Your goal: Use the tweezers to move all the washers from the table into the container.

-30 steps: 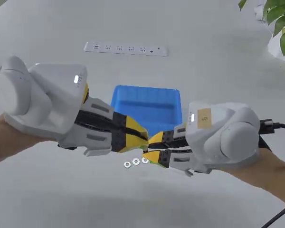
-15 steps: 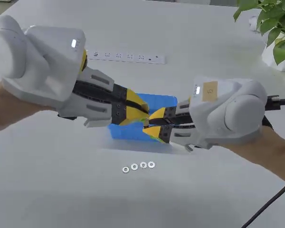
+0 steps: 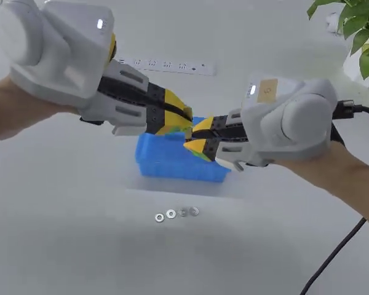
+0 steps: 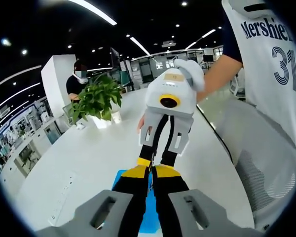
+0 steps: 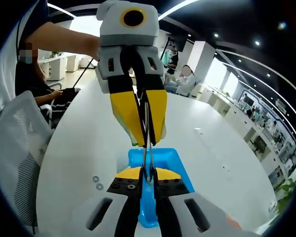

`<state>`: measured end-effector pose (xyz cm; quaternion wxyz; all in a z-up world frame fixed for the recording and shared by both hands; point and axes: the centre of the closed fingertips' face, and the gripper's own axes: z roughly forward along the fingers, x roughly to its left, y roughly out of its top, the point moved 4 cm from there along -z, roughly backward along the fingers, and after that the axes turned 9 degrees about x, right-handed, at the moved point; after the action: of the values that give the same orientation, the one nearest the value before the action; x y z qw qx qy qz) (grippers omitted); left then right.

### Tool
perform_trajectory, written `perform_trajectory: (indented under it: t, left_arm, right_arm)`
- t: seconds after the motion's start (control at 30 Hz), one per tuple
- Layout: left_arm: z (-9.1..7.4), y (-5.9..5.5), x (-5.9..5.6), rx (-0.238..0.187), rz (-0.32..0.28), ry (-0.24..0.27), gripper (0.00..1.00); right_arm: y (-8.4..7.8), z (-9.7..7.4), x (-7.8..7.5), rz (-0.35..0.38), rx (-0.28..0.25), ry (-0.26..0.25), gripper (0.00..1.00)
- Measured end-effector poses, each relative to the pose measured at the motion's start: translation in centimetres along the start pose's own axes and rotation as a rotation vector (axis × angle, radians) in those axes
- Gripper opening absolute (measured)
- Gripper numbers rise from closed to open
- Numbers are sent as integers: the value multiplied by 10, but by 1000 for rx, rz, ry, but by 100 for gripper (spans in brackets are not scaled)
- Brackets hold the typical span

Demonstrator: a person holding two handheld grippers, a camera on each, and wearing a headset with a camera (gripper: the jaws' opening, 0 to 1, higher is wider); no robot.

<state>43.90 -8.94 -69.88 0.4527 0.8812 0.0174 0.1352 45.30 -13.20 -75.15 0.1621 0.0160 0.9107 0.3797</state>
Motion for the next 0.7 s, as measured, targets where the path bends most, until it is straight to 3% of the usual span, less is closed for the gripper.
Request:
perform_trajectory:
  t: [0.23, 0.7]
  left_arm:
    - [9, -14, 18, -7, -35, -8, 7]
    - [26, -40, 31, 12, -81, -37, 7]
  right_arm:
    - [-7, 15, -13, 41, -7, 34, 9]
    - [-25, 42, -21, 73, -2, 126, 9]
